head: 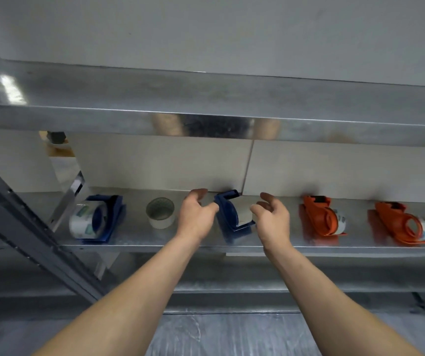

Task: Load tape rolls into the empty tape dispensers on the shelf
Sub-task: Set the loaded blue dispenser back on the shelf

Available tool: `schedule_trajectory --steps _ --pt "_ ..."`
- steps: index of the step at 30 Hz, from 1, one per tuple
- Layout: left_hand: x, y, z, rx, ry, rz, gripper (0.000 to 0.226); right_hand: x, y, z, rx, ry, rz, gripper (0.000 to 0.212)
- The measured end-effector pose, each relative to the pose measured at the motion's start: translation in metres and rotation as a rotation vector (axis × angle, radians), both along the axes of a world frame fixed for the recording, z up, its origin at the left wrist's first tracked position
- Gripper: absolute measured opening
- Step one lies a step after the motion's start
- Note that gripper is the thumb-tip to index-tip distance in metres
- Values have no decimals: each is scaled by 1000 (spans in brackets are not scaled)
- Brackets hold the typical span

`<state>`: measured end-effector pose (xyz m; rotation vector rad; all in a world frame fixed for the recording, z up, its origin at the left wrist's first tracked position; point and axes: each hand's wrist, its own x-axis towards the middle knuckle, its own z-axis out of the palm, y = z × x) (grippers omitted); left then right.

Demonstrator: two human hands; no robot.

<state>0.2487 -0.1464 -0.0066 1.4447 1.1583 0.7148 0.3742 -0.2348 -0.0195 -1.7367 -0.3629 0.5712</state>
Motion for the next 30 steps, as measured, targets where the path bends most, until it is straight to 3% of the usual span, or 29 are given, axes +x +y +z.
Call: schedule_trajectory --steps 4,8,11,14,16,19,21,24,27,30 --pt "12 7 -5 -23 -2 -26 48 13 2 -1 7 14 -51 33" --pt "25 15 -11 -54 -27 -51 44 26 5 -5 -16 4 -78 39" --pt "35 20 -18 -65 -23 -69 19 35 9 -9 -22 2 -106 43" --pt "41 25 -24 -79 -21 -80 26 39 13 -15 -25 12 -113 44" --pt "44 26 -26 -83 -15 -89 13 42 17 -20 -24 26 -112 43" --pt "53 29 -28 -94 -19 -84 32 49 22 -25 -23 29 -109 44" --pt "59 32 -28 -87 -14 -82 18 56 26 -28 -22 35 -97 36" --pt "68 34 -32 -110 23 -59 28 69 31 -33 -13 61 -84 27" --pt "76 32 -39 -111 76 -26 2 80 34 -39 -59 80 -15 33" --pt "84 31 -47 -195 112 -12 14 87 39 -46 -127 92 122 39"
